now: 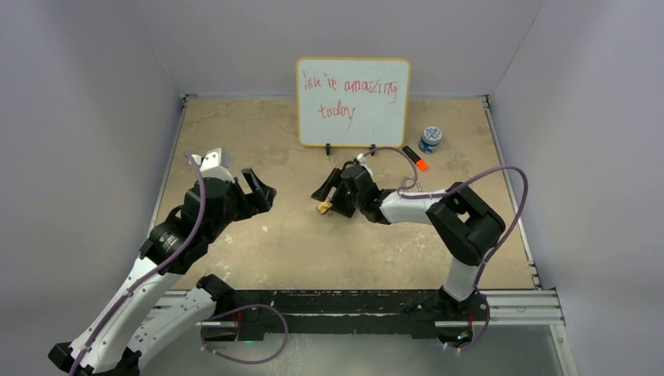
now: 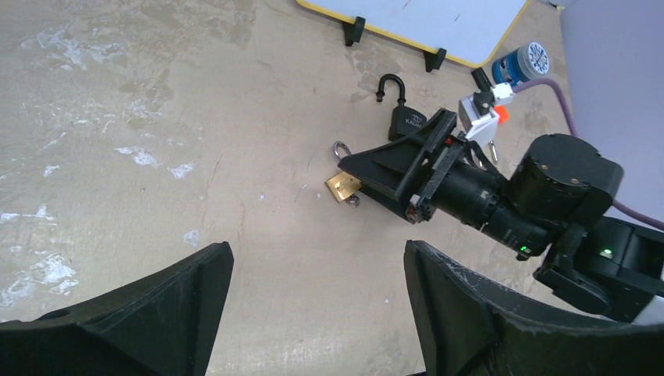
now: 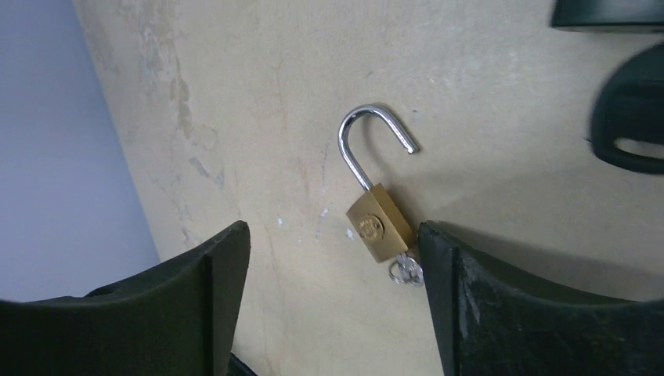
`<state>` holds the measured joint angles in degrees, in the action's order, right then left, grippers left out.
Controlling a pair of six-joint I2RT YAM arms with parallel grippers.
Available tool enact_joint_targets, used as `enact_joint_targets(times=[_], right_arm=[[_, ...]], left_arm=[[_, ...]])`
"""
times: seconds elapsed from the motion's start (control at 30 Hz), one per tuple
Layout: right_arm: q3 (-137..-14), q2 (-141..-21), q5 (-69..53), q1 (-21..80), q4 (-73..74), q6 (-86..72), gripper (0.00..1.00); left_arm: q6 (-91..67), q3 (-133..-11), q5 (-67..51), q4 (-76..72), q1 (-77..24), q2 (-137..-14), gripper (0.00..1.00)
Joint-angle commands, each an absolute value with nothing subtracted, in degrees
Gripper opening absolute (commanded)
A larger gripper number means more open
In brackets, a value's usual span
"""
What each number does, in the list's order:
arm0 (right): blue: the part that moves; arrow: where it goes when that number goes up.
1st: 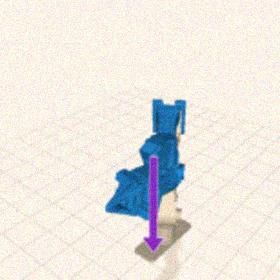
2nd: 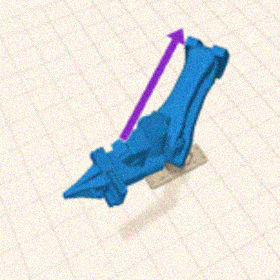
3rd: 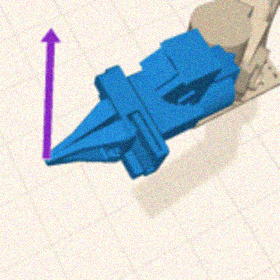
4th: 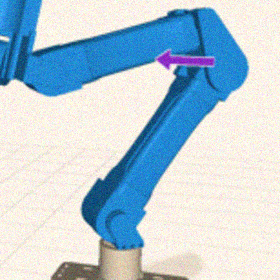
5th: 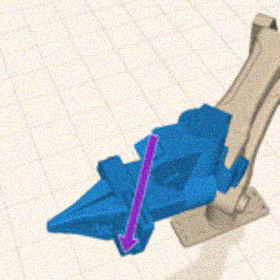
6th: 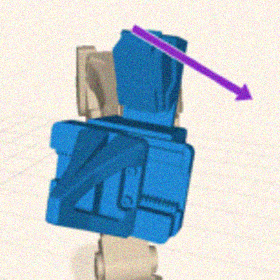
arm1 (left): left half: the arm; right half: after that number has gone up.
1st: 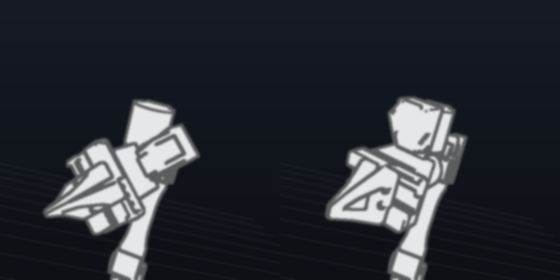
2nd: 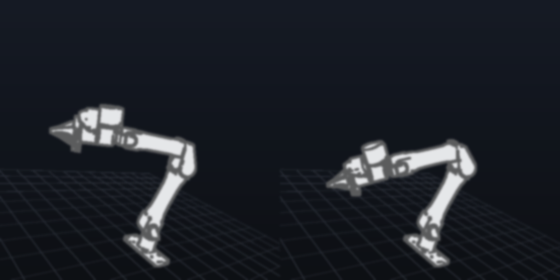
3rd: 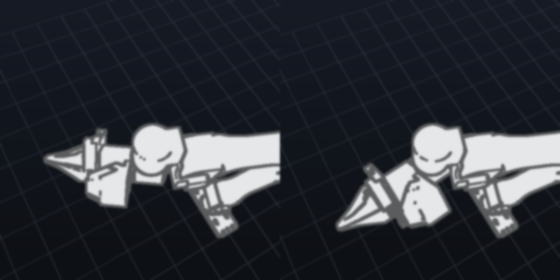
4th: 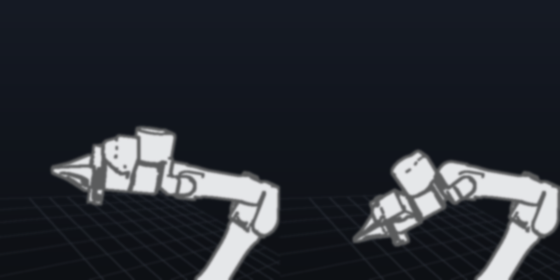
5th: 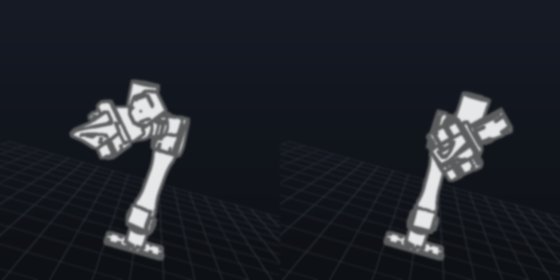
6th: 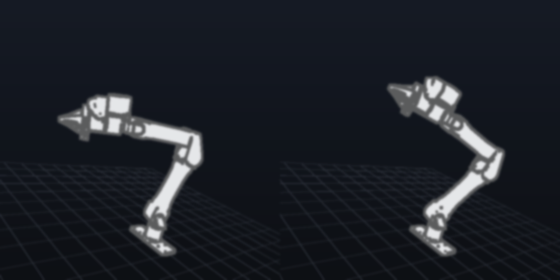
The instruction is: Unlock with the key
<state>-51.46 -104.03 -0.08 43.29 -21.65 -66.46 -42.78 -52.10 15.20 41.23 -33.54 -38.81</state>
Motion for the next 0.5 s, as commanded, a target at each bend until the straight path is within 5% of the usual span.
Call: enact_joint_targets(times=[0.0, 0.47], right_arm=[[-50.35, -97.29, 7.04, 43.4, -12.8, -63.04, 0.83], [-50.4, -62.04, 28.48, 43.65, 19.0, -44.59, 0.99]], left_arm=[[-41.03, -54.85, 15.36, 41.11, -33.64, -38.75, 0.82], [-31.47, -66.21, 22.2, 46.05, -33.66, -41.2, 0.91]])
